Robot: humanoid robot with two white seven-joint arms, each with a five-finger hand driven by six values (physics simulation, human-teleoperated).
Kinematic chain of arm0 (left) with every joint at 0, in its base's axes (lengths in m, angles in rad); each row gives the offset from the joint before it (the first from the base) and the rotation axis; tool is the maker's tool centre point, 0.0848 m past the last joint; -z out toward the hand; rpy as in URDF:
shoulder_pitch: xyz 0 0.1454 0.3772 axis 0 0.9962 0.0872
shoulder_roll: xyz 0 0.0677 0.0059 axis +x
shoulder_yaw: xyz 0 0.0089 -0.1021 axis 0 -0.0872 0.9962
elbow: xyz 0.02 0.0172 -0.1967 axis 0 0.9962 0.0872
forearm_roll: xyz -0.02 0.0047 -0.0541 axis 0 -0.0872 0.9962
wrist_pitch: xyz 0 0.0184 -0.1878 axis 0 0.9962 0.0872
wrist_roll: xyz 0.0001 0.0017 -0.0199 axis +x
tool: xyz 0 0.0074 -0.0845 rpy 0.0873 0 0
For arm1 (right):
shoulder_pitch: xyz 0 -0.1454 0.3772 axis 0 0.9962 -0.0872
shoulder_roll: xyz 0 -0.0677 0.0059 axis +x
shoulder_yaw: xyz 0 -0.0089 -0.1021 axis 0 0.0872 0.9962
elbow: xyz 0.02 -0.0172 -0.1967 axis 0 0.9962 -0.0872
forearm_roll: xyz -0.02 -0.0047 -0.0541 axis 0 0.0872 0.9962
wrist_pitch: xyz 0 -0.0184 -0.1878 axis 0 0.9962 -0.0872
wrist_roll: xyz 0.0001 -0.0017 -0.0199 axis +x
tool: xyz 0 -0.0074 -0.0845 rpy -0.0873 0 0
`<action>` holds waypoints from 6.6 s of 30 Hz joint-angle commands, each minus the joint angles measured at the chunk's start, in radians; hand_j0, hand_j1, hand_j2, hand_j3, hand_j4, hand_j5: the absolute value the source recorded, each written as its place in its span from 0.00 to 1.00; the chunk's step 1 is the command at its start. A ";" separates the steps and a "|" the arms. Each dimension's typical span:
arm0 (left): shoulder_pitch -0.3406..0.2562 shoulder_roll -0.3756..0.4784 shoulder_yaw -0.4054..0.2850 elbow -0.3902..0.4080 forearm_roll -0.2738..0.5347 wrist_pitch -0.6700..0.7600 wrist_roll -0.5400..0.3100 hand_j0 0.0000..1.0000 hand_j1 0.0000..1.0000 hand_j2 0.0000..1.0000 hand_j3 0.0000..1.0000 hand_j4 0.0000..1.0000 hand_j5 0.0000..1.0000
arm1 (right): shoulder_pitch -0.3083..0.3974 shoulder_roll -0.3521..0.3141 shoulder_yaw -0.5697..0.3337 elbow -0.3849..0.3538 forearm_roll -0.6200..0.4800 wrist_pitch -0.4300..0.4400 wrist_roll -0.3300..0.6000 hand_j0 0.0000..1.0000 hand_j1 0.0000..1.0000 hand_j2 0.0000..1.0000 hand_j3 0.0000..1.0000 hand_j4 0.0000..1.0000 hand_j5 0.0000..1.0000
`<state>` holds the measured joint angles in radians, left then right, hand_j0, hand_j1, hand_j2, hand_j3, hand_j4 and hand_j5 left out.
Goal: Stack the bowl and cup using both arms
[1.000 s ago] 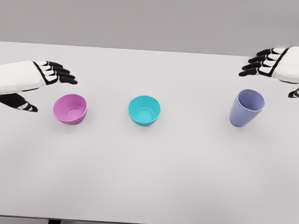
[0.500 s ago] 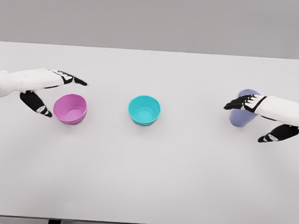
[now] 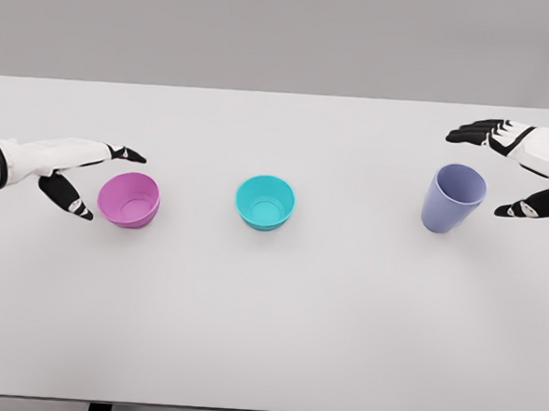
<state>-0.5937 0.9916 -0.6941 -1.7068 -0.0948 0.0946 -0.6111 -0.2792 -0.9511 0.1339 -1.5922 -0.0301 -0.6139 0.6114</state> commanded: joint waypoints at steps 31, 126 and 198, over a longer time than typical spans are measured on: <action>0.006 -0.034 -0.007 -0.042 -0.148 -0.098 0.000 0.91 0.91 0.91 0.91 0.91 0.91 | 0.008 -0.008 -0.002 0.000 -0.004 0.003 -0.001 1.00 1.00 1.00 1.00 1.00 1.00; -0.055 -0.099 -0.061 -0.056 -0.177 -0.053 0.000 0.68 0.68 0.68 0.68 0.68 0.68 | 0.021 -0.008 -0.004 -0.003 -0.004 0.003 -0.001 1.00 1.00 1.00 1.00 1.00 1.00; -0.201 -0.462 -0.179 0.073 -0.304 -0.202 0.000 0.66 0.66 0.66 0.66 0.66 0.66 | 0.023 -0.009 -0.004 -0.003 -0.004 0.003 -0.001 1.00 1.00 1.00 1.00 1.00 1.00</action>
<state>-0.7946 0.5402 -0.8710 -1.6422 -0.3951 -0.1070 -0.6117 -0.2577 -0.9590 0.1304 -1.5950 -0.0264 -0.6139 0.6114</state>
